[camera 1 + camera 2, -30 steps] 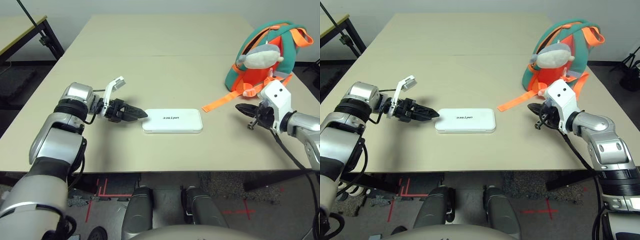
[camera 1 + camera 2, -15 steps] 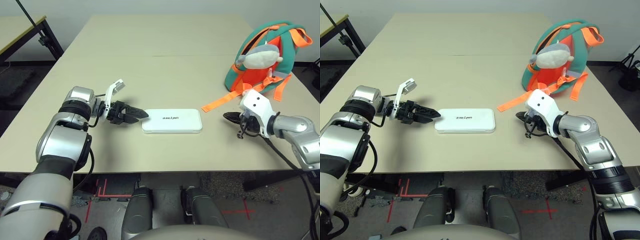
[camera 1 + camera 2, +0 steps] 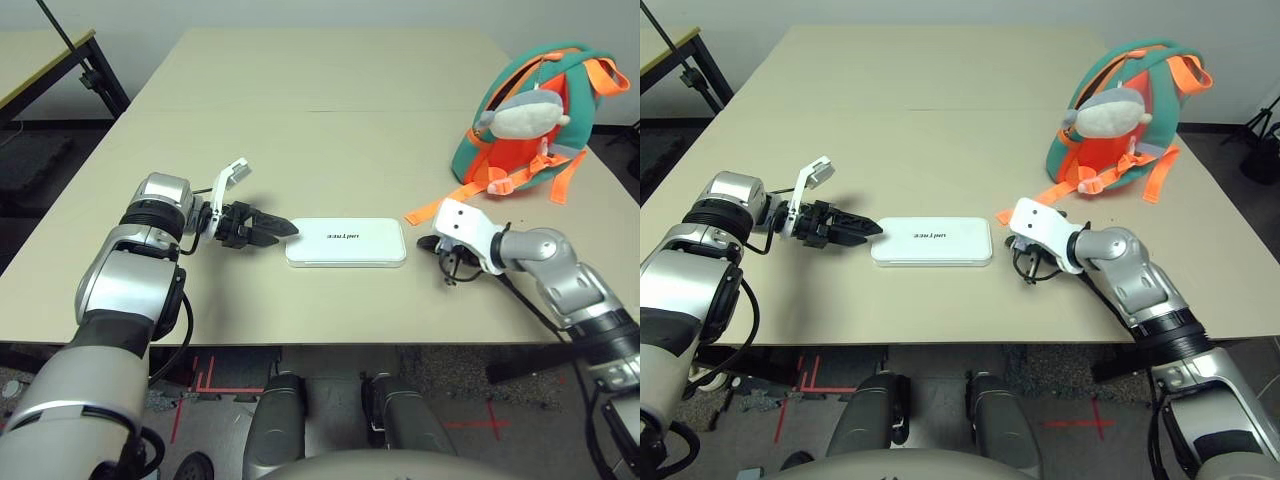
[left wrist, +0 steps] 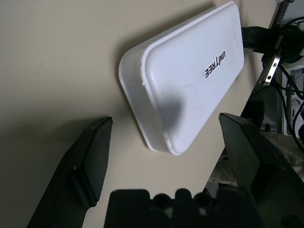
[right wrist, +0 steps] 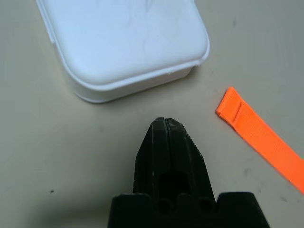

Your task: Put the pencil case into the backpack and zip it.

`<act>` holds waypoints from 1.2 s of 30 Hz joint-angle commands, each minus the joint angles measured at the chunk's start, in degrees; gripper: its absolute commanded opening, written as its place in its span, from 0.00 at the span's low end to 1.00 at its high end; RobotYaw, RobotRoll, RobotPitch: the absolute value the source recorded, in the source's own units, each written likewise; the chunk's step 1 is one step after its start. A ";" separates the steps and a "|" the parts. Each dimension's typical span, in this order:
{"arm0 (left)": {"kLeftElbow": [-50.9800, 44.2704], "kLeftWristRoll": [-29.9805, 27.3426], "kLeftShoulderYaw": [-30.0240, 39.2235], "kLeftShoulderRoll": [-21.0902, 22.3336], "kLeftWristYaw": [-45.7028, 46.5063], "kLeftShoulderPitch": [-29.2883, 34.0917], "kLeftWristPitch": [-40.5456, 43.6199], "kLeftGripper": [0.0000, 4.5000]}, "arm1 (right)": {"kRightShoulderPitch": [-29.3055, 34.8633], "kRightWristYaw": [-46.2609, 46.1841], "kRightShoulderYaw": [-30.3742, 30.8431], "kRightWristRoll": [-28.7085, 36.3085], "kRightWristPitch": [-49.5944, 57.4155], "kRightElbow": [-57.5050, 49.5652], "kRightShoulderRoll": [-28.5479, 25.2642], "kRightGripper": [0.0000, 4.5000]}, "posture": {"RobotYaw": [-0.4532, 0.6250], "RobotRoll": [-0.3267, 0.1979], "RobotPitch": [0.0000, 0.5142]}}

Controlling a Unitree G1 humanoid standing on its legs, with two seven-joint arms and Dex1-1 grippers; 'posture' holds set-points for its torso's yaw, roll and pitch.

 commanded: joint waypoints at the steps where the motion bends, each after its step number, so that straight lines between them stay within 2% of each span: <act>1: 0.18 1.44 -0.38 -0.41 -0.28 0.99 0.55 1.00 | -1.17 0.28 2.16 -2.26 -1.90 2.36 1.68 0.00 | 0.45 0.62 0.20; 8: -0.39 1.13 0.42 -0.46 -0.09 1.60 1.15 1.00 | -2.55 0.46 2.91 -3.96 -3.33 3.97 4.69 0.00 | 0.45 0.62 0.20; 36: -4.52 0.80 -0.06 0.08 -1.69 4.04 4.10 1.00 | -1.67 1.97 6.64 -5.72 -0.90 -0.44 14.48 0.00 | 0.47 0.62 0.18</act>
